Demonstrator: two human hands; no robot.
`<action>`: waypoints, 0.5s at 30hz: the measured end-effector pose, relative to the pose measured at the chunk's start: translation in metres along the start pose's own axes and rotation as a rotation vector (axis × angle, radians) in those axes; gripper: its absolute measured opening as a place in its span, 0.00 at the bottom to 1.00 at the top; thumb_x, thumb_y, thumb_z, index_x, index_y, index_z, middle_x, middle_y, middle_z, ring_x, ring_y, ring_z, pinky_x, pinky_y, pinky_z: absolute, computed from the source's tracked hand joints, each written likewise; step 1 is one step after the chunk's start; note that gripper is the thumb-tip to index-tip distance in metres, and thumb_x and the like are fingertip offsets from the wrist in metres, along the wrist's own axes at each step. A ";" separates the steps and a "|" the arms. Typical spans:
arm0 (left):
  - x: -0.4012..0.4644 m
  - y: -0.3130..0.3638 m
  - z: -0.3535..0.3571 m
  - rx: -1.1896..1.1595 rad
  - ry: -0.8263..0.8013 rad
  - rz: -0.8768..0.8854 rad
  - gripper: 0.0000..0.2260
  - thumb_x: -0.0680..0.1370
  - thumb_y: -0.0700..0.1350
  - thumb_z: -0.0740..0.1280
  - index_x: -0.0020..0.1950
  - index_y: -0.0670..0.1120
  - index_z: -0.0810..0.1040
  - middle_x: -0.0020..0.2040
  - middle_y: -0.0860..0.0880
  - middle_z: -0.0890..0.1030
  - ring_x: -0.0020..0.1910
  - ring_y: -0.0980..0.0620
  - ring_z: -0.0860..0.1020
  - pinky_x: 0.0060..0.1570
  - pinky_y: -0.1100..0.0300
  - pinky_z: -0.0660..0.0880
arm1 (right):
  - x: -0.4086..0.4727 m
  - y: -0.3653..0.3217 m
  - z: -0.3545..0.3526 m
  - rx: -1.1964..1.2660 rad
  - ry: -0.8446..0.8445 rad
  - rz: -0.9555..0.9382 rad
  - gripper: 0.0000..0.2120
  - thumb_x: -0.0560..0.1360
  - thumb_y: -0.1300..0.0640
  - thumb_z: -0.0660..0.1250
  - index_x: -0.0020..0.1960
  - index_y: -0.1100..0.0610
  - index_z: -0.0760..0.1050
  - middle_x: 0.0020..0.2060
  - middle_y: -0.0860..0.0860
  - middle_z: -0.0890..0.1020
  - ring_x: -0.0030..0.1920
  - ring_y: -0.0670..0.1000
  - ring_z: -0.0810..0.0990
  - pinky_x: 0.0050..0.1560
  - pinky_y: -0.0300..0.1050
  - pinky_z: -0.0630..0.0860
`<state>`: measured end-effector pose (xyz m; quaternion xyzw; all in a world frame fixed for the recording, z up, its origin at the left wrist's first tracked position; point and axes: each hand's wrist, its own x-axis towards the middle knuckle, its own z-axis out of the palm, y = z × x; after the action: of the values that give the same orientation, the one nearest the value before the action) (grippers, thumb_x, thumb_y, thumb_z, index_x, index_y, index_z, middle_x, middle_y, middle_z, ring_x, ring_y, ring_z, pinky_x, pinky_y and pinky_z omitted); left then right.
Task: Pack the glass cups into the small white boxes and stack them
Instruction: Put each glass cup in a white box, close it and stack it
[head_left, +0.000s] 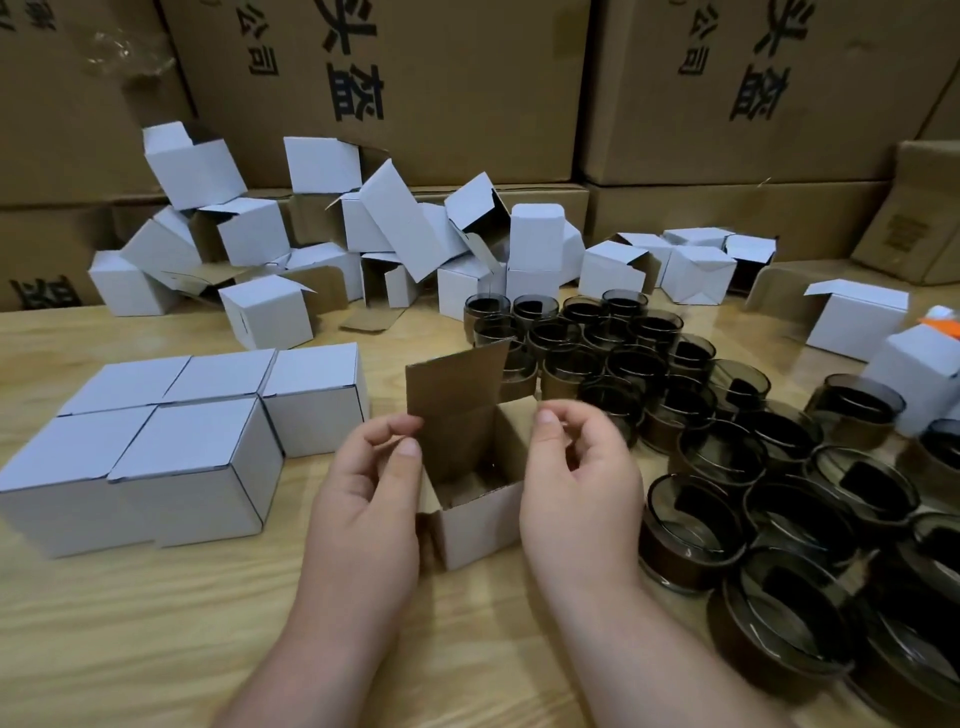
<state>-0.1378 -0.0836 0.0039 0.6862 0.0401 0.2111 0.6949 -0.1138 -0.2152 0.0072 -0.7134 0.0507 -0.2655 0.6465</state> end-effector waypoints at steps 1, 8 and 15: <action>-0.001 0.000 -0.001 0.014 -0.037 0.002 0.09 0.83 0.50 0.65 0.53 0.66 0.81 0.48 0.66 0.83 0.49 0.61 0.82 0.50 0.70 0.78 | 0.000 0.000 0.000 0.000 -0.013 0.023 0.09 0.81 0.55 0.65 0.47 0.42 0.78 0.42 0.34 0.81 0.40 0.37 0.79 0.37 0.27 0.71; -0.007 0.007 -0.009 0.225 -0.222 0.133 0.41 0.61 0.61 0.82 0.71 0.70 0.68 0.59 0.83 0.71 0.59 0.78 0.73 0.54 0.78 0.71 | -0.001 0.001 -0.002 0.075 -0.057 0.087 0.11 0.81 0.58 0.63 0.49 0.44 0.81 0.45 0.30 0.81 0.47 0.33 0.79 0.41 0.27 0.72; -0.010 0.012 -0.010 0.434 -0.225 0.362 0.48 0.61 0.55 0.84 0.73 0.75 0.62 0.67 0.82 0.65 0.69 0.78 0.63 0.61 0.84 0.58 | -0.005 -0.004 -0.002 0.169 0.008 0.043 0.16 0.82 0.62 0.61 0.51 0.43 0.82 0.50 0.35 0.84 0.56 0.39 0.81 0.57 0.41 0.76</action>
<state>-0.1535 -0.0780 0.0121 0.8336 -0.1158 0.2408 0.4834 -0.1201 -0.2145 0.0095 -0.6540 0.0459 -0.2575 0.7099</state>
